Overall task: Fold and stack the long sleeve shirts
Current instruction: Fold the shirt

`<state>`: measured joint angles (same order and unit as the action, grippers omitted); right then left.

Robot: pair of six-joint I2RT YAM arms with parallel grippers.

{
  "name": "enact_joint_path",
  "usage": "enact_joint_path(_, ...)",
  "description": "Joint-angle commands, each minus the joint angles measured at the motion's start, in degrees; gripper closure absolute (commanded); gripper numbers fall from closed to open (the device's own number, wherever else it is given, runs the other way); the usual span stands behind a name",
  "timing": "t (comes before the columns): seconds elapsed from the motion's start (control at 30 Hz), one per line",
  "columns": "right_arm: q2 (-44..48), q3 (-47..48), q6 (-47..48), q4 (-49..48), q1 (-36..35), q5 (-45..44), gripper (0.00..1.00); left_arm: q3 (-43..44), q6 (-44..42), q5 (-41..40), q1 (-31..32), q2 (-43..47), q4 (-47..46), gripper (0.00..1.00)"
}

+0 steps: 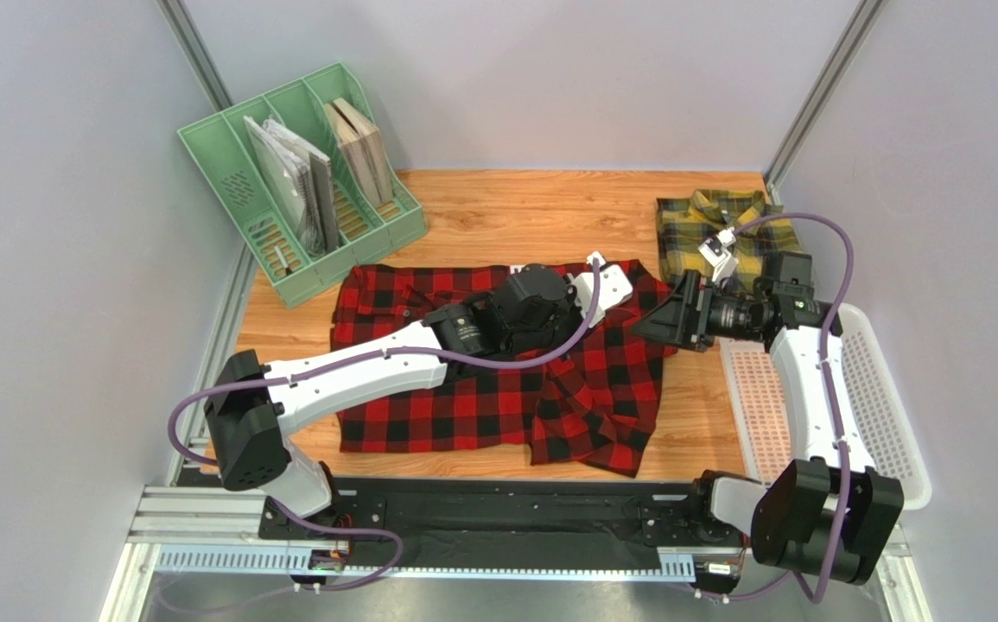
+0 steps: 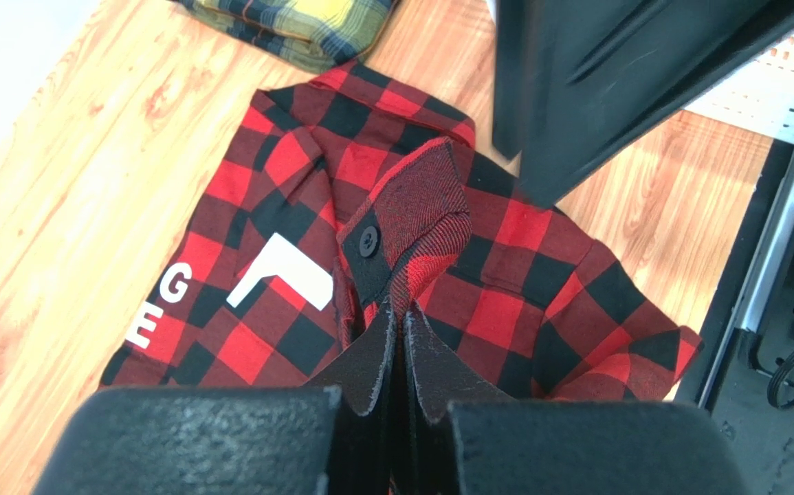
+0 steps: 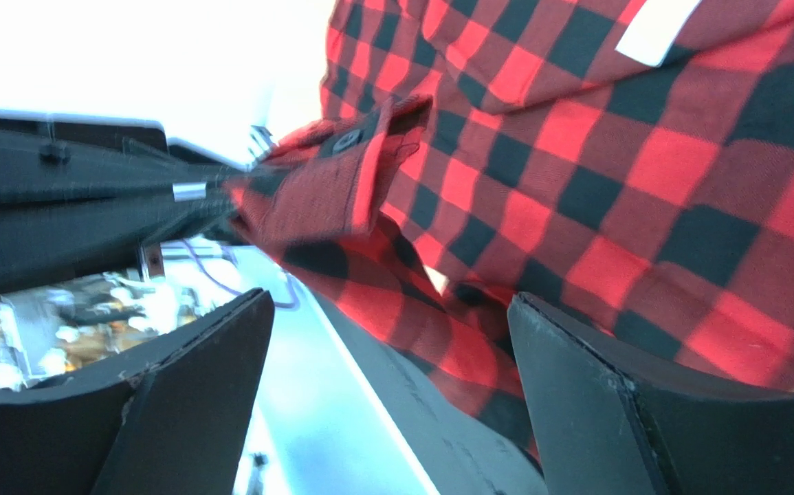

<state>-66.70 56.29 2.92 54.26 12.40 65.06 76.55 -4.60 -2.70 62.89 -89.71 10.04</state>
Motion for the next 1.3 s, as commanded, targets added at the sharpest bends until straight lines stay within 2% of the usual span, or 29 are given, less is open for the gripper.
enact_joint_path(0.0, 0.8, -1.9, -16.8, -16.6, -3.0, 0.2, 0.09, 0.3, -0.5, -0.2, 1.3, -0.2, -3.1, 0.95)
enact_joint_path(0.17, -0.6, -1.6, -24.8, -24.6, -7.0, -0.6, 0.1, -0.1, -3.0, -0.6, 3.5, -0.6, -3.3, 0.95)
enact_joint_path(0.23, -0.2, -1.8, -25.4, -26.0, -8.1, -0.8, 0.2, -0.3, -2.7, -0.4, 3.6, -0.6, -3.1, 0.95)
enact_joint_path(0.27, 0.0, -2.0, -25.4, -26.3, -9.1, -1.5, 0.28, -0.2, -2.5, -0.4, 3.6, -0.9, -2.9, 0.95)
enact_joint_path(0.3, 0.3, -1.9, -25.0, -26.0, -9.6, -1.9, 0.5, -0.2, -2.6, -0.6, 3.6, -0.7, -2.9, 0.94)
enact_joint_path(0.37, 0.5, -1.7, -24.5, -25.4, -10.0, -1.9, 0.67, -0.1, -3.2, -0.7, 3.6, -0.4, -2.5, 0.93)
enact_joint_path(0.4, 0.5, -1.5, -23.5, -25.2, -10.0, -2.0, 0.84, 0.1, -3.5, -0.8, 3.6, 0.0, -2.0, 0.93)
enact_joint_path(0.47, 0.1, 0.3, -22.0, -23.2, -10.0, -2.1, 0.98, -0.2, -4.1, -0.9, 3.6, 0.9, -1.1, 0.92)
enact_joint_path(0.5, -0.4, 1.1, -20.9, -22.5, -10.0, -2.0, 1.0, -0.4, -4.1, -0.9, 3.6, 1.6, -0.9, 0.92)
enact_joint_path(0.53, -1.3, 3.1, -20.5, -21.6, -10.0, -1.9, 0.99, -1.0, -4.2, -1.0, 3.6, 1.7, -0.8, 0.93)
enact_joint_path(0.57, -1.9, 4.1, -19.9, -19.3, -10.0, -1.2, 0.94, -1.3, -4.3, -0.9, 3.6, 1.9, -0.7, 0.93)
enact_joint_path(0.6, -2.4, 4.8, -19.4, -18.1, -10.0, -0.7, 0.77, -1.5, -4.3, -1.7, 3.6, 2.2, -0.7, 0.94)
enact_joint_path(0.67, -2.7, 6.1, -18.0, -14.2, -9.9, -1.9, 0.54, -2.2, -4.7, -3.4, 3.6, 2.4, -0.9, 0.97)
enact_joint_path(0.73, -1.8, 6.3, -16.3, -10.3, -9.9, -3.9, 0.22, -2.8, -5.3, -4.5, 3.6, 2.8, -1.1, 0.98)
enact_joint_path(0.8, 0.6, 5.0, -16.7, -9.4, -9.3, -6.2, 0.0, -3.5, -6.3, -5.7, 3.6, 3.2, -2.0, 0.98)
enact_joint_path(0.97, 4.3, 0.0, -21.9, -7.1, -8.9, -14.1, 0.0, -4.7, -8.3, -7.5, 3.6, 3.0, -4.3, 0.97)
enact_joint_path(1.03, 4.9, -2.7, -23.2, -7.8, -8.9, -14.1, 0.0, -4.6, -9.0, -7.7, 3.6, 2.6, -4.7, 0.97)
enact_joint_path(1.1, 5.3, -5.3, -28.0, -10.3, -9.0, -11.5, 0.0, -4.3, -9.7, -7.8, 3.6, 2.2, -5.4, 0.97)
enact_joint_path(1.17, 4.9, -7.6, -36.5, -17.1, -9.6, -8.1, 0.0, -4.1, -10.0, -7.4, 3.6, 2.1, -6.1, 0.97)
enact_joint_path(1.27, 2.9, -8.7, -42.6, -24.9, -10.4, -6.2, 0.0, -3.7, -10.4, -6.0, 3.6, 1.7, -6.3, 0.97)
